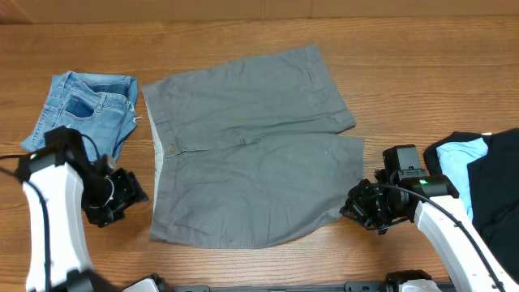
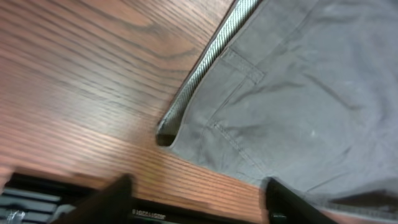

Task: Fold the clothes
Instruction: 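Grasp the shorts' bottom-left and bottom-right corners with both grippers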

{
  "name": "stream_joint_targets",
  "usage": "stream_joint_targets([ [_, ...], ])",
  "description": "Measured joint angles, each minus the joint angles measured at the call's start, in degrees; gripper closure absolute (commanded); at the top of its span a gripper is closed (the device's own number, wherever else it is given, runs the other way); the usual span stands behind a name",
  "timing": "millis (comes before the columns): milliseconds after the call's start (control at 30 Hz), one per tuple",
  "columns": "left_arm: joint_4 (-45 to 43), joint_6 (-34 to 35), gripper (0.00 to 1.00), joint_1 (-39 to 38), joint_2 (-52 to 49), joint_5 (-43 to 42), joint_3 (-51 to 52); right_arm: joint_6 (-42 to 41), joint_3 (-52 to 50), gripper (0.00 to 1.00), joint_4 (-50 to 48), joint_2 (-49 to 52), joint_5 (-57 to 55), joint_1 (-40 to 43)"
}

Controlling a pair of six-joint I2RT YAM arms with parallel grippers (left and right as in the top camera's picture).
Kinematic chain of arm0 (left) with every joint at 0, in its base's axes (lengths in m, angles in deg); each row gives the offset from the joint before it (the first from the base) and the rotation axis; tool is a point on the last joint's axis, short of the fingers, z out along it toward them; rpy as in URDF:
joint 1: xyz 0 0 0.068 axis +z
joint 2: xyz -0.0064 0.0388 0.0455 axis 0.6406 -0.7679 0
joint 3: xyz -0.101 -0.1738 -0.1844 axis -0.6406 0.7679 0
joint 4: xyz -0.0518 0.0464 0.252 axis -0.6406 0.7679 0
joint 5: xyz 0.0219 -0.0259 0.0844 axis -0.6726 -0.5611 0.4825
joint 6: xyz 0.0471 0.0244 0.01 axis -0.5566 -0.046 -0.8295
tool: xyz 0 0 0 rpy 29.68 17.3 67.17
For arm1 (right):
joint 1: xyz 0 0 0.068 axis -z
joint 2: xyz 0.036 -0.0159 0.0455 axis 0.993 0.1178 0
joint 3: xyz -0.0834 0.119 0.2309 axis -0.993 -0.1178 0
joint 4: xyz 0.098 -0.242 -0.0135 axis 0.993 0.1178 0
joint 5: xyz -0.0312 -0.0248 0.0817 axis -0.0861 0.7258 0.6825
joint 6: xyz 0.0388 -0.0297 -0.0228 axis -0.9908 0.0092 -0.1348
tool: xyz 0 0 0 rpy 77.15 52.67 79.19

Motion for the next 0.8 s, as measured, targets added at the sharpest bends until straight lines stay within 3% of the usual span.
stream_joint_targets([
  [33, 0.7, 0.15, 0.06, 0.0, 1.27, 0.22, -0.2, -0.02, 0.0, 0.96, -0.02, 0.0, 0.02, 0.0],
  [100, 1.9, 0.79, 0.0, 0.0, 3.67, 0.63, -0.17, -0.02, 0.0, 0.96, -0.04, 0.0, 0.02, 0.0],
  [333, -0.83, 6.34, 0.04, 0.02, 2.71, -0.79, 1.38, 0.04, 0.02, 0.96, 1.05, 0.0, 0.04, -0.02],
  [500, -6.64, 9.68, 0.07, 0.02, -0.15, -4.31, 9.86, 0.68, 0.04, 0.96, 1.31, 0.0, 0.0, -0.02],
  [733, -12.31, 13.33, 0.03, 0.02, -0.48, -5.29, 20.41, 1.01, 0.07, 0.95, 1.29, 0.0, 0.02, 0.0],
  [800, -14.12, 14.08, 0.14, 0.02, -0.48, -5.29, 21.88, 1.07, 0.07, 0.95, 1.29, 0.0, 0.0, 0.0],
])
